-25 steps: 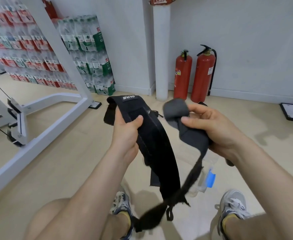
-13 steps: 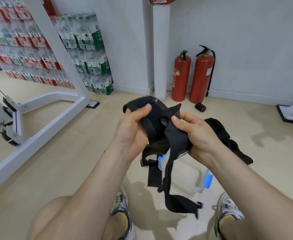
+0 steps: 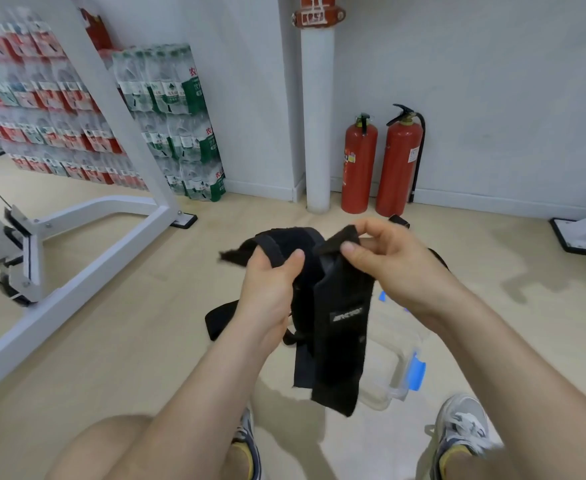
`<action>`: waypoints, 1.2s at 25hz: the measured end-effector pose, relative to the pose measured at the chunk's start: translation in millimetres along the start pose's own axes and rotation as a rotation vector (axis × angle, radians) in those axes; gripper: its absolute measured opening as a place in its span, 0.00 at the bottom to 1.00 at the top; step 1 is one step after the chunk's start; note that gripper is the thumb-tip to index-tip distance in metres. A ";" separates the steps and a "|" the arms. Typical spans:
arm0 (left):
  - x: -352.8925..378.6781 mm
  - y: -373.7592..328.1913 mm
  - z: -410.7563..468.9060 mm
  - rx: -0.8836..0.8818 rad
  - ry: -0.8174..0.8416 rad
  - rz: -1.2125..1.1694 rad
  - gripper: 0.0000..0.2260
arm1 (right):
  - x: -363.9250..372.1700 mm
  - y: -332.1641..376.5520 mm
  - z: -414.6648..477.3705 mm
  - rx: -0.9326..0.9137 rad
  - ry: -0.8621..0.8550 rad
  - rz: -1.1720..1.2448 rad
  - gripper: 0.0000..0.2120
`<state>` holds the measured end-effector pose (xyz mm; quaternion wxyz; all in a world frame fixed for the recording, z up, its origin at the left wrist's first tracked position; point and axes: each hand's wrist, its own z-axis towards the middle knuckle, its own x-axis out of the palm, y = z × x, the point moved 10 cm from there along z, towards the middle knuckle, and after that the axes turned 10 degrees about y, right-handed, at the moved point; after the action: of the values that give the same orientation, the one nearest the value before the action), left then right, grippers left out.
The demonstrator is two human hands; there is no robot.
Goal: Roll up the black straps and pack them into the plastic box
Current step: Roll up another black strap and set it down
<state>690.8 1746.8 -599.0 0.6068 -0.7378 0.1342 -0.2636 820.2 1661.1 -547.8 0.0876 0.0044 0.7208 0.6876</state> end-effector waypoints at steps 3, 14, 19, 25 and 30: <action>17.1 -0.8 -1.6 -0.020 0.094 -0.102 0.10 | 6.5 -15.3 6.5 0.035 -0.031 0.082 0.06; 32.7 0.2 -2.5 -0.074 0.190 -0.252 0.12 | -12.6 -11.0 -2.6 -0.030 -0.440 -0.037 0.05; 33.8 -3.6 -2.6 -0.034 0.234 -0.216 0.12 | -8.9 -6.6 -4.9 -0.054 -0.441 -0.043 0.04; 34.5 -7.9 -4.3 0.027 0.258 -0.109 0.11 | -10.6 -3.7 -4.9 -0.097 -0.459 -0.079 0.03; 37.7 -8.7 -7.6 0.063 0.267 -0.024 0.11 | -8.8 -3.6 -5.9 -0.105 -0.502 -0.184 0.04</action>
<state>716.6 1723.0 -581.0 0.6033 -0.6781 0.1966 -0.3709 828.5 1653.9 -550.1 0.3257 0.1045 0.6372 0.6906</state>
